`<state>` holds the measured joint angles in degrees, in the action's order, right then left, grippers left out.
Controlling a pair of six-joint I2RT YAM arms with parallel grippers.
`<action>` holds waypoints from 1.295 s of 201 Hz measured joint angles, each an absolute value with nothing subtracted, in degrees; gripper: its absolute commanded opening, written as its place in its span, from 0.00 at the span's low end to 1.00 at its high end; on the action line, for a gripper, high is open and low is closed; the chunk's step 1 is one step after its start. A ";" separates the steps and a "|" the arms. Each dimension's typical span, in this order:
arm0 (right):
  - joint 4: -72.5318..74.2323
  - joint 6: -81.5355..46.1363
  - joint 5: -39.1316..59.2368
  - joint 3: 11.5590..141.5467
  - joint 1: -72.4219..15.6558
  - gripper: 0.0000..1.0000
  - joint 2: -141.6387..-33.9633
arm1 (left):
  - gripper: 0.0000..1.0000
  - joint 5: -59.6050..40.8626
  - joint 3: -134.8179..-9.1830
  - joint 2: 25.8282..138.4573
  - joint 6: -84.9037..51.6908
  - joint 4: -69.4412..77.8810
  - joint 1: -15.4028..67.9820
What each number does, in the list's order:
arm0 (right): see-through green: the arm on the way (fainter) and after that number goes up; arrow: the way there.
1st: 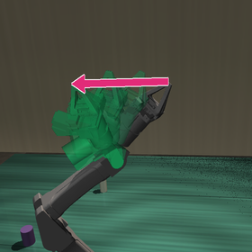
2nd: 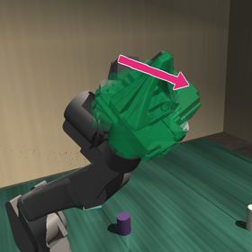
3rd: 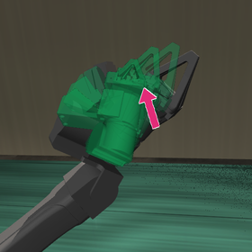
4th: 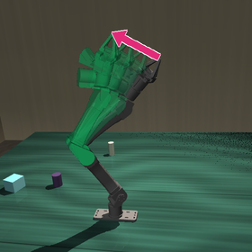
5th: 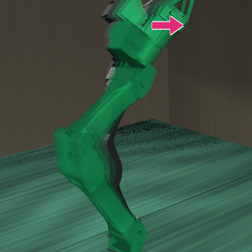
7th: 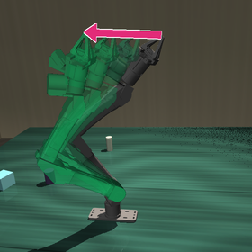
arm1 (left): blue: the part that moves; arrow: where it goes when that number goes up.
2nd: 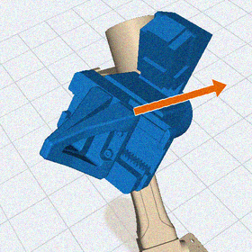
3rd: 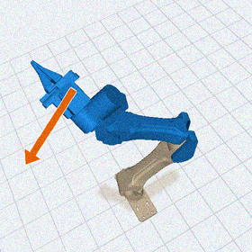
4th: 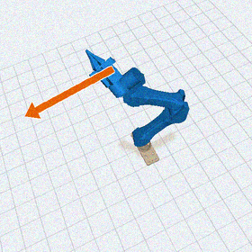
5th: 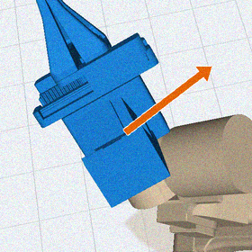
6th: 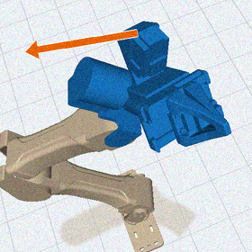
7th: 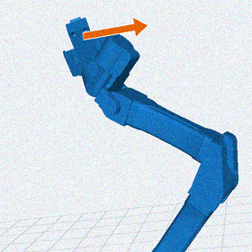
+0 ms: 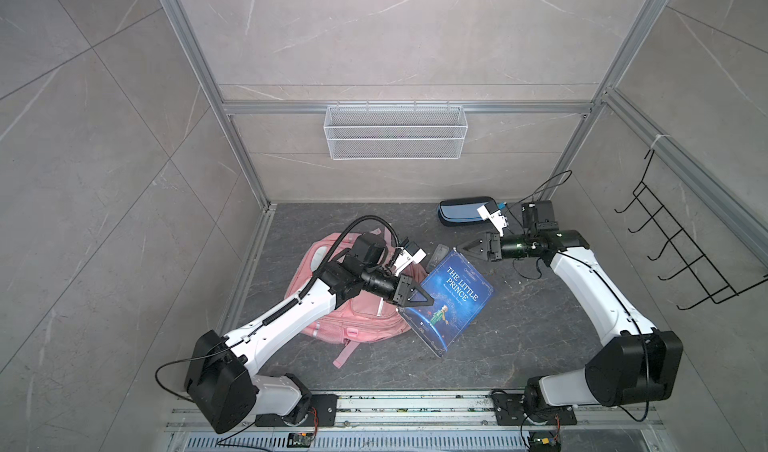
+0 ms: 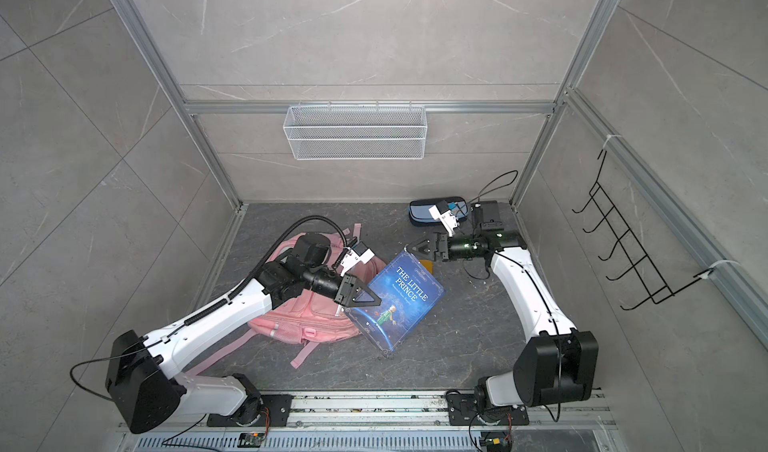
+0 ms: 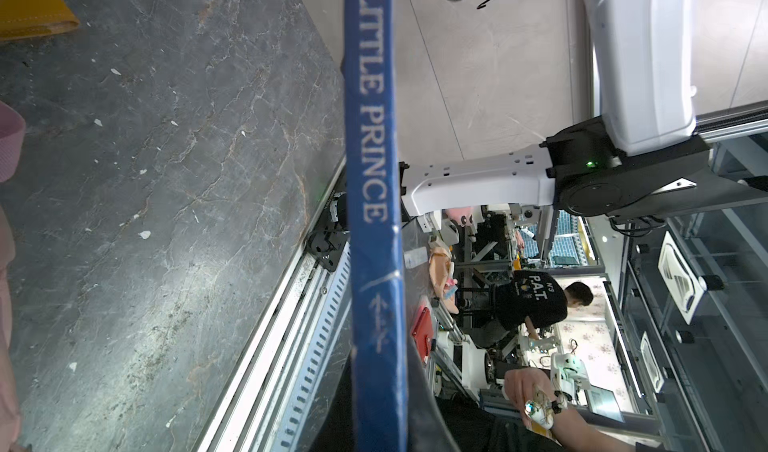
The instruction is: Pack the student bag
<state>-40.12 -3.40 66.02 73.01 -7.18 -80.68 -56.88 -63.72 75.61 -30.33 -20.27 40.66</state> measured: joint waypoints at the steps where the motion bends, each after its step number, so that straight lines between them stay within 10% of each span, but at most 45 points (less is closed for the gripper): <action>1: -40.10 -3.42 66.15 72.88 -7.33 0.94 -80.60 | 0.00 -56.95 -63.72 75.53 -30.33 -20.36 40.64; 34: -39.29 -5.34 71.07 69.43 -12.67 0.80 -76.93 | 0.00 -57.80 -64.62 72.03 -29.32 -24.86 39.99; 86: -39.66 -5.87 73.84 69.23 -14.76 0.00 -74.43 | 0.06 -56.07 -66.74 70.43 -25.91 -32.80 39.53; 120: -44.36 -3.01 69.76 71.70 -14.39 0.00 -73.97 | 0.84 -46.30 -66.74 68.75 -24.03 -34.98 38.00; 131: -45.93 -2.24 66.08 72.60 -13.45 0.00 -73.97 | 0.91 -40.84 -66.76 68.05 -24.16 -35.22 36.88; 260: -47.13 -24.49 15.29 73.19 -10.68 0.00 -60.36 | 0.69 10.20 -95.48 111.83 -26.22 -49.30 43.92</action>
